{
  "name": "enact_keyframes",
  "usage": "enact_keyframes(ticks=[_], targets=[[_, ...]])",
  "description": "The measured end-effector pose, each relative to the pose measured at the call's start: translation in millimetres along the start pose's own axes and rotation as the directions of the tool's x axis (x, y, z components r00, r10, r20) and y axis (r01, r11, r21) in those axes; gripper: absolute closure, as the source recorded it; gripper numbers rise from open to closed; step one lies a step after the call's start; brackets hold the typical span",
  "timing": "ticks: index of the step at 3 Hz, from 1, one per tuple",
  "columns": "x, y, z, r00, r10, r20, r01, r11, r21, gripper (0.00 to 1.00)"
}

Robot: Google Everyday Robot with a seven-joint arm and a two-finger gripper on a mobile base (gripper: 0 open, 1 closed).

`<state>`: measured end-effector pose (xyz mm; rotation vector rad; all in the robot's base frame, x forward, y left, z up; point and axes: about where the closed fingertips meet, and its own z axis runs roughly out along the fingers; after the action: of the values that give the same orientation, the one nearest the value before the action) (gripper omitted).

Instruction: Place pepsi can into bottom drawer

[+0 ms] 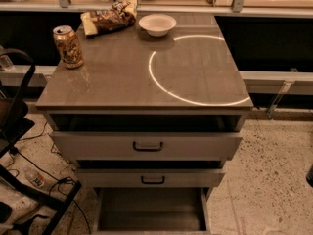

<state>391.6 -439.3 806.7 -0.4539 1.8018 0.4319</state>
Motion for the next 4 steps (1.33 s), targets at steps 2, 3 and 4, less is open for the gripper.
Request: enact_keyframes(ticks=[2,3,4], targets=[[128.1,37.5,-8.0,0.998,-0.057,0.029,0.062,0.9696,-0.237,1.0],[169.8,74.1,9.1,0.991,-0.132,0.037,0.136,0.9382,-0.318,1.0],[169.8,74.1,9.1,0.991,-0.132,0.037,0.136,0.9382,-0.318,1.0]])
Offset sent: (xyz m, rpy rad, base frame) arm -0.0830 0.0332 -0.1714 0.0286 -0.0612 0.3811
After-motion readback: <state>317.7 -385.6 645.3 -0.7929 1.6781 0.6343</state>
